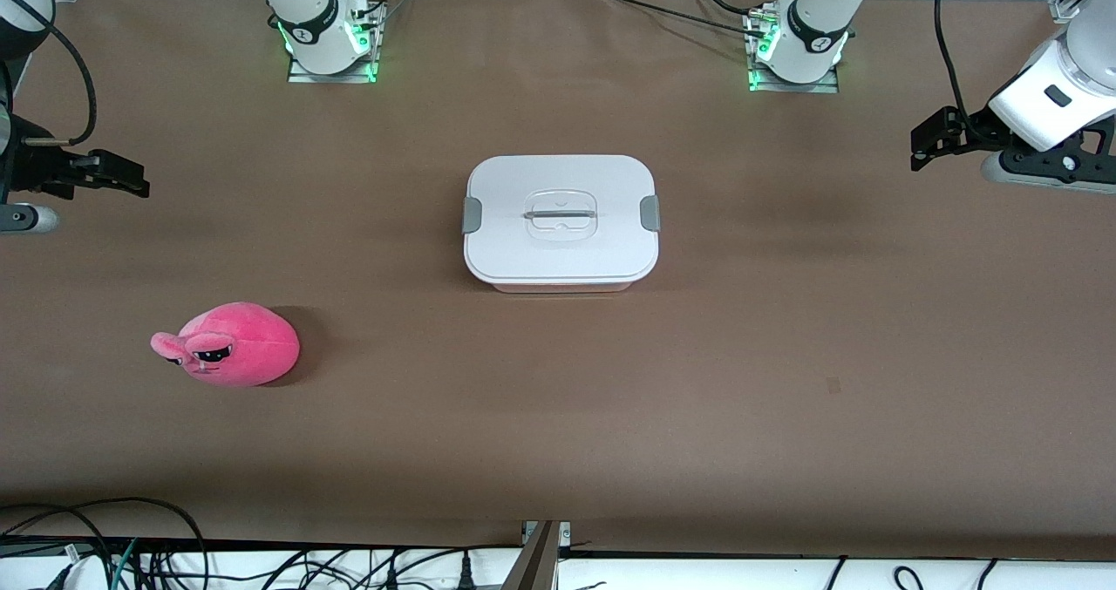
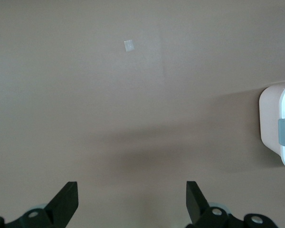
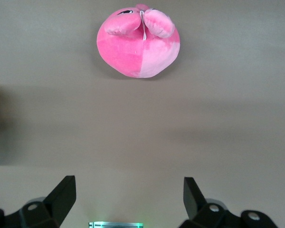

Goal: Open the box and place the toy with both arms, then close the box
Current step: 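Move the left gripper toward the white box lid handle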

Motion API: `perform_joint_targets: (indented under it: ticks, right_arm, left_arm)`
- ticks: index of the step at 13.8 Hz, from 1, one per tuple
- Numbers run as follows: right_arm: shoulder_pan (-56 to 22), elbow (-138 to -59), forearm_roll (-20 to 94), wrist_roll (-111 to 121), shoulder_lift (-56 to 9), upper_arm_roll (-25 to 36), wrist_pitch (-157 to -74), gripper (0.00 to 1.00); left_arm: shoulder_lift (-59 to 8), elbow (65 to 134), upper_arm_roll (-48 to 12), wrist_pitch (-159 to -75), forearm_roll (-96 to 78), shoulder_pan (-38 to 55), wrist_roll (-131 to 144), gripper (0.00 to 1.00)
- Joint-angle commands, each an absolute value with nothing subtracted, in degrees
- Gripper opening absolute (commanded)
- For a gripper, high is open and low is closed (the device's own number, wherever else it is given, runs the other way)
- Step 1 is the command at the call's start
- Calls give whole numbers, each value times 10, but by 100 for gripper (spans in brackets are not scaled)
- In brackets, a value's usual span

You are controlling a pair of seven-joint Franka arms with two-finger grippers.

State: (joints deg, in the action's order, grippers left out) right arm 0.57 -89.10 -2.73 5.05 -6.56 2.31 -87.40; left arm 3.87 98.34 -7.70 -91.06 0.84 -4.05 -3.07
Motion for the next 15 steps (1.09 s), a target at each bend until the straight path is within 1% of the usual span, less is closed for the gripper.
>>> perform_joint_targets:
  ticks: [1, 8, 10, 11, 13, 15]
  right_arm:
    - [3, -878, -32, 17, -70, 18, -865, 100]
    - [4, -878, -32, 18, -72, 18, -868, 100]
    - [4, -878, -32, 18, -74, 18, -868, 100]
    - [4, -878, -32, 18, -75, 18, -868, 100]
    - [4, -878, -31, 20, -74, 18, -870, 100]
    - [3, -878, -33, 21, -76, 18, -870, 100]
  left_arm:
    - [34, 969, -82, -897, 22, -42, -30, 100]
    - [23, 955, -85, -901, 13, -29, -31, 100]
    - [13, 951, -107, -895, 13, -20, -33, 100]
    - [-9, 949, -113, -885, 13, -19, -36, 100]
    - [-23, 940, -115, -858, -30, -19, -49, 100]
    - [-53, 937, -126, -853, -61, 7, -82, 100]
